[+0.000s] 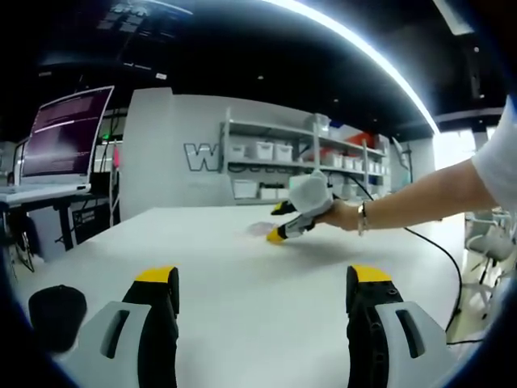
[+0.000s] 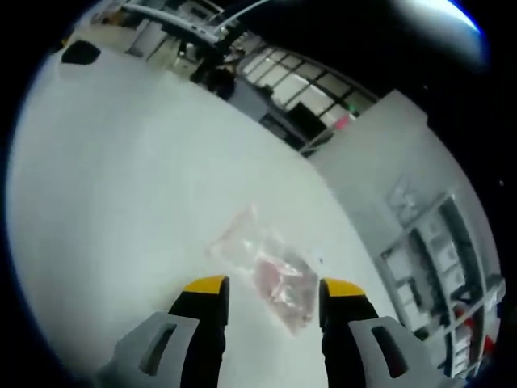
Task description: Open the resealable bag by pulling the two sides of the seal apart until the entire bag opening is separated and visibly accessible.
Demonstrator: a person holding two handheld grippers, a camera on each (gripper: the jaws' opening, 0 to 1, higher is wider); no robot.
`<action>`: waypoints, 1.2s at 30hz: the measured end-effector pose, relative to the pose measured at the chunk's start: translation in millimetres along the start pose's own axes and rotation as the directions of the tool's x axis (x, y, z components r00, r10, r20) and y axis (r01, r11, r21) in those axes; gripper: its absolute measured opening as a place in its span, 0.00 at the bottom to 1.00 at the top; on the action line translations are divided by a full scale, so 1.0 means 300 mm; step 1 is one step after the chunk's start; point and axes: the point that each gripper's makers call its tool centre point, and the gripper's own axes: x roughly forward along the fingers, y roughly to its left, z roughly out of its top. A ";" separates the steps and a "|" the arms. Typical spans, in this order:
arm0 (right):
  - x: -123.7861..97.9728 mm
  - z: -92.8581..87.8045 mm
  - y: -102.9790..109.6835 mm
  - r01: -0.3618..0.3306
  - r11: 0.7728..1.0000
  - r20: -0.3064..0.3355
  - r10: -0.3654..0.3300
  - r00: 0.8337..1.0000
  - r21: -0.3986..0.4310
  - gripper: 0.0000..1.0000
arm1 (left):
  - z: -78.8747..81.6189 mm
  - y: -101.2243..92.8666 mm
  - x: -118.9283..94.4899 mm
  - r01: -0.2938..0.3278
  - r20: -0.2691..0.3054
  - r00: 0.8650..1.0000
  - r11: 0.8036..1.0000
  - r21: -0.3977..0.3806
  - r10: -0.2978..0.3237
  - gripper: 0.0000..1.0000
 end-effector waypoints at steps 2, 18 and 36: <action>0.002 0.001 0.000 -0.001 1.000 0.002 0.001 1.000 0.000 0.43 | 0.000 0.002 0.000 -0.001 0.000 1.000 1.000 -0.002 0.001 0.83; 0.015 0.011 0.012 -0.025 1.000 0.018 0.025 1.000 -0.001 0.37 | -0.003 0.017 0.001 -0.011 0.004 1.000 1.000 -0.011 0.011 0.83; 0.036 0.009 0.037 -0.069 0.997 0.060 0.067 0.996 0.040 0.23 | -0.011 0.028 -0.002 -0.016 0.004 1.000 1.000 -0.018 0.016 0.83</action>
